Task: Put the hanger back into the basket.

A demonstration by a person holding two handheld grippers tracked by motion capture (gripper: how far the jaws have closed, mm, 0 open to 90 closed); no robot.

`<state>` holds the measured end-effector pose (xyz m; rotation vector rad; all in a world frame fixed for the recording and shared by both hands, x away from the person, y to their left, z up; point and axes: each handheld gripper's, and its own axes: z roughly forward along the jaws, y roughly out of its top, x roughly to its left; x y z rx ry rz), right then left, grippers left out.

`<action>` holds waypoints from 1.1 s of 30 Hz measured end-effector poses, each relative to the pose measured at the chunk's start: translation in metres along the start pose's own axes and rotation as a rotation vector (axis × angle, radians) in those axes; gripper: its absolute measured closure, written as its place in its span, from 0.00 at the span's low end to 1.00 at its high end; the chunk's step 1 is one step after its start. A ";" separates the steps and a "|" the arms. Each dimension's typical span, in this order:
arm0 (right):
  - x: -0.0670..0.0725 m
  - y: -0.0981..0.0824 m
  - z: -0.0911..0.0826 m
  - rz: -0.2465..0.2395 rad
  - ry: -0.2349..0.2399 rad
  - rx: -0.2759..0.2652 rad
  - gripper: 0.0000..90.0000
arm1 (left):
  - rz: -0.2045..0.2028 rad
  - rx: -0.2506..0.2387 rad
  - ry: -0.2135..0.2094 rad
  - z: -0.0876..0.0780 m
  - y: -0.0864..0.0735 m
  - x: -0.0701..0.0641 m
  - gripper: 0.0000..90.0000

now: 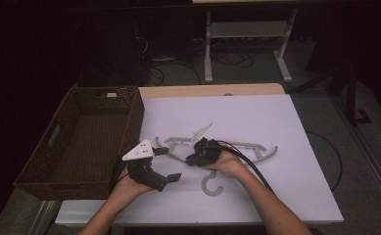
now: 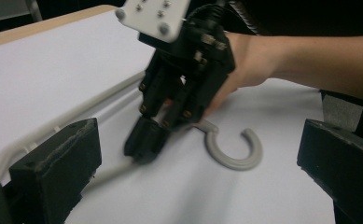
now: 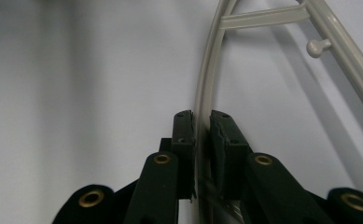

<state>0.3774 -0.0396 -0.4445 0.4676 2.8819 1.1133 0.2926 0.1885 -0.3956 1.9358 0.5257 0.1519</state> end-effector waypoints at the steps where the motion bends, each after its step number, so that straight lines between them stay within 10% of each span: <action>1: 0.004 0.000 0.000 -0.014 0.014 0.004 0.88 | 0.000 -0.001 0.000 0.000 0.000 0.000 0.00; 9: 0.035 -0.004 -0.002 -0.111 0.137 0.030 0.88 | -0.003 -0.004 0.000 -0.001 0.000 0.000 0.00; 16: 0.036 -0.005 -0.007 -0.097 0.133 -0.008 0.76 | 0.000 -0.003 -0.001 -0.001 0.000 0.000 0.00; 24: 0.032 -0.022 -0.063 0.002 -0.024 -0.152 0.44 | 0.014 0.027 -0.007 0.002 -0.001 0.001 0.00; 33: 0.038 -0.061 -0.125 0.113 -0.143 -0.280 0.48 | 0.037 0.117 -0.019 0.018 -0.004 0.005 0.00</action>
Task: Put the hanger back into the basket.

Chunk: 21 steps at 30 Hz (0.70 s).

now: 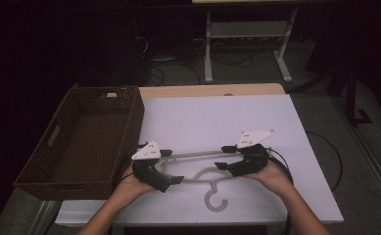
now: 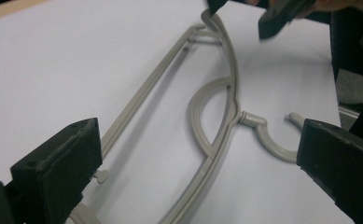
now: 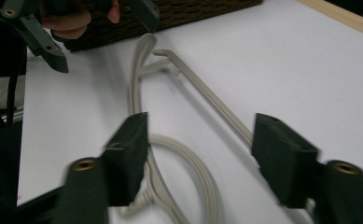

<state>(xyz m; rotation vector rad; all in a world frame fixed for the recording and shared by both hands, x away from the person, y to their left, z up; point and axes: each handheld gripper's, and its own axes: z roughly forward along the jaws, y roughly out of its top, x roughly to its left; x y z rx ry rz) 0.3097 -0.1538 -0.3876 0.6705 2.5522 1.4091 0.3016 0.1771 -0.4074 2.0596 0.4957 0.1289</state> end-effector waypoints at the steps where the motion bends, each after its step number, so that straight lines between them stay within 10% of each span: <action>1: 0.000 -0.004 -0.005 0.008 -0.011 0.002 0.49 | 0.003 0.011 -0.003 0.002 0.000 0.001 0.00; 13: -0.016 -0.040 -0.024 0.104 -0.083 0.073 0.81 | 0.063 0.124 -0.025 0.022 -0.006 0.002 0.01; 21: -0.018 -0.040 -0.028 0.106 -0.088 0.052 0.88 | 0.131 0.214 -0.054 0.039 -0.009 0.004 0.21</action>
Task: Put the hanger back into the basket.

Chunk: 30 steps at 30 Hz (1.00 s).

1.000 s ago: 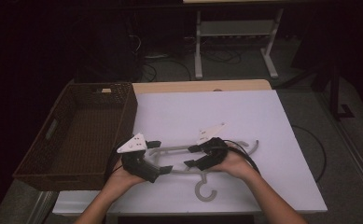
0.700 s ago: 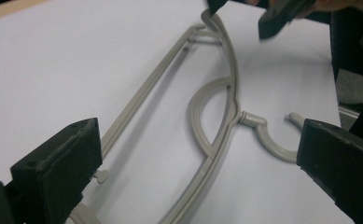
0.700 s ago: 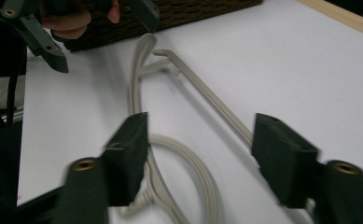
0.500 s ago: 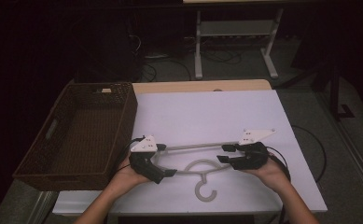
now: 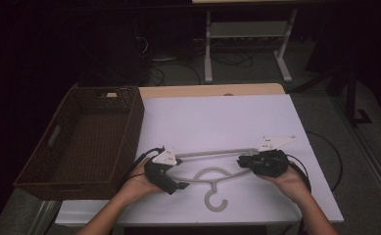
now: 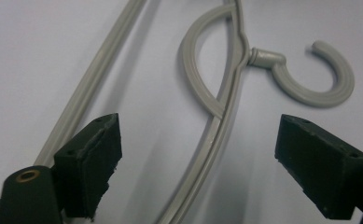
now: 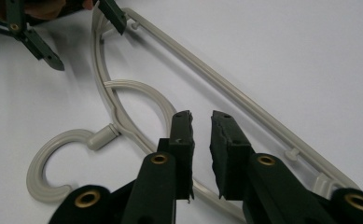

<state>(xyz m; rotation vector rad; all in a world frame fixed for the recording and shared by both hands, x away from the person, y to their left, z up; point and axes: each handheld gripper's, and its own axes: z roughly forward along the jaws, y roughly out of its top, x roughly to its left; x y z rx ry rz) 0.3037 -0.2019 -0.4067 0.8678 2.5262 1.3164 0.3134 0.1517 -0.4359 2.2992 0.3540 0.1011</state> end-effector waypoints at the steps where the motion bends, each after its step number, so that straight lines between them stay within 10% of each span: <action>1: -0.001 0.000 -0.001 0.003 0.000 -0.003 0.93 | 0.011 0.010 -0.008 0.001 0.000 0.001 0.26; 7: -0.004 -0.001 -0.006 0.013 -0.008 -0.021 0.98 | 0.099 0.077 -0.032 0.009 0.003 -0.002 0.43; 17: -0.004 0.000 -0.006 0.014 -0.013 -0.027 0.98 | 0.134 0.101 -0.102 0.014 0.004 -0.003 0.72; 30: -0.003 0.000 -0.006 0.011 -0.008 -0.025 0.99 | 0.128 0.113 -0.122 0.016 0.007 -0.002 0.84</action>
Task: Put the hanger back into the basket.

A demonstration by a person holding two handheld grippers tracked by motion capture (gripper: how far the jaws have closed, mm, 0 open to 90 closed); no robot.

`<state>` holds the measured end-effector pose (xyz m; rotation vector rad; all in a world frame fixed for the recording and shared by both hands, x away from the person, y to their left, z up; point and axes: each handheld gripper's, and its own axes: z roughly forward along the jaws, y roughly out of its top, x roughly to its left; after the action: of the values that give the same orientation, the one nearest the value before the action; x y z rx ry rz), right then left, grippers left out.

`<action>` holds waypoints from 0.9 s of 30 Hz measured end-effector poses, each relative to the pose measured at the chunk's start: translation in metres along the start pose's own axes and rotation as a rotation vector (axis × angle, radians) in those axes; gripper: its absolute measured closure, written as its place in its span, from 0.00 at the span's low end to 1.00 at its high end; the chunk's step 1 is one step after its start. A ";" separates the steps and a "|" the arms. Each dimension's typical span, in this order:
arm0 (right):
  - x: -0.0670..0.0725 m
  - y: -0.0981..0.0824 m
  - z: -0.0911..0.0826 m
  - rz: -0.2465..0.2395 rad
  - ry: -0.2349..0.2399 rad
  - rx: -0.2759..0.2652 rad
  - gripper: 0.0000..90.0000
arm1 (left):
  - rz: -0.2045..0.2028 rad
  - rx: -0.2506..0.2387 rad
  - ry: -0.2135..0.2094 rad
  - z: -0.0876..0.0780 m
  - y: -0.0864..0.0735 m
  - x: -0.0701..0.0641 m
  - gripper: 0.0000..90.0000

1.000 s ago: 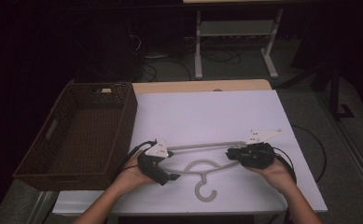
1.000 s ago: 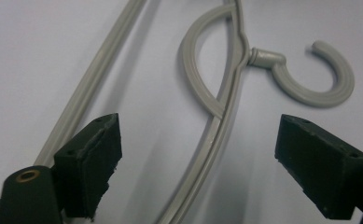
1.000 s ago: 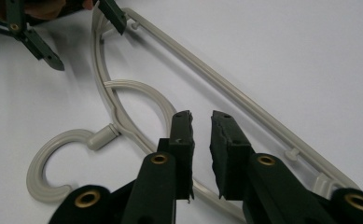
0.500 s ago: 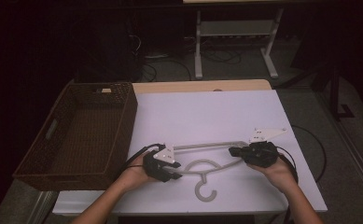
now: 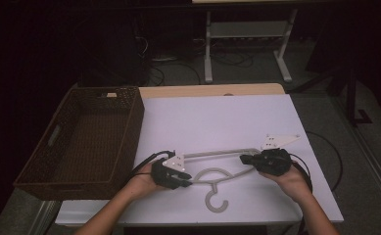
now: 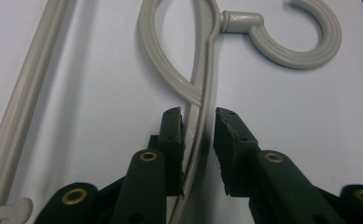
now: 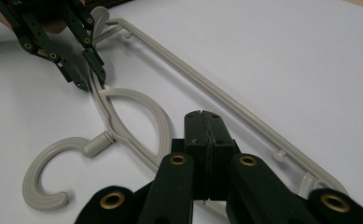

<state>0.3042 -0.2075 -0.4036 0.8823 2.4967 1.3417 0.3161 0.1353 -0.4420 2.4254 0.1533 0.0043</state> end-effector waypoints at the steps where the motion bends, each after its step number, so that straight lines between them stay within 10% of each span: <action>1: 0.000 0.000 0.000 -0.002 -0.002 0.001 0.99 | 0.001 0.001 -0.005 0.000 0.001 0.001 0.86; 15: 0.000 0.000 -0.002 -0.005 -0.005 -0.008 0.99 | -0.027 0.030 -0.013 0.001 0.006 0.002 0.92; 27: -0.004 0.000 -0.006 0.017 -0.028 -0.037 0.66 | -0.057 -0.002 -0.003 -0.006 0.010 0.001 0.92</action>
<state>0.3048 -0.2135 -0.4003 0.9106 2.4412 1.3664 0.3178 0.1313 -0.4311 2.4176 0.2216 -0.0246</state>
